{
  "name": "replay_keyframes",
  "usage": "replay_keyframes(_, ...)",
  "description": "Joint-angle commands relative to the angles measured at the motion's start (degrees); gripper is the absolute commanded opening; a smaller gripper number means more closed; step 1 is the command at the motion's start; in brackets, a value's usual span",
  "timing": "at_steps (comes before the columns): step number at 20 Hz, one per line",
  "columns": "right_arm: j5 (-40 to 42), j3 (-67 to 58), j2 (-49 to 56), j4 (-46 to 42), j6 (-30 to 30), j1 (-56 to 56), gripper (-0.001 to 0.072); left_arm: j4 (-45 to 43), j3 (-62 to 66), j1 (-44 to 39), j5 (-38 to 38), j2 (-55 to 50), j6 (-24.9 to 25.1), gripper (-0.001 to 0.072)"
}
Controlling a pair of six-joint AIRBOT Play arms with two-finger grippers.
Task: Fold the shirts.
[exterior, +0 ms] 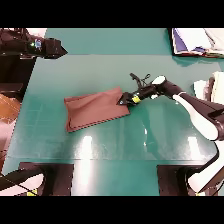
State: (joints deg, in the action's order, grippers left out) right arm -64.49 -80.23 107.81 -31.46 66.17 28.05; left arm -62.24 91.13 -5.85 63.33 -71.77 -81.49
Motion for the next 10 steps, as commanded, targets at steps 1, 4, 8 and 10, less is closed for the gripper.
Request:
replay_keyframes(1,1.14,-6.71,2.54,1.01,-0.28,1.88,0.0018,0.74,0.0,-0.13,0.48,-0.24,0.07,0.0024)
replay_keyframes(4,1.33,-10.91,-0.17,-4.83,3.15,-0.81,0.0017,0.52,0.0,-1.73,0.94,-0.24,0.09,0.0022)
replay_keyframes(8,0.98,-13.57,-9.35,-16.22,10.14,-11.61,0.0017,0.04,0.0,-8.57,-0.7,-0.24,0.76,0.0023)
replay_keyframes(10,0.35,-13.77,-14.29,-19.21,10.93,-19.3,0.0017,0.04,0.0,-11.98,-2.6,-0.24,0.98,0.0023)
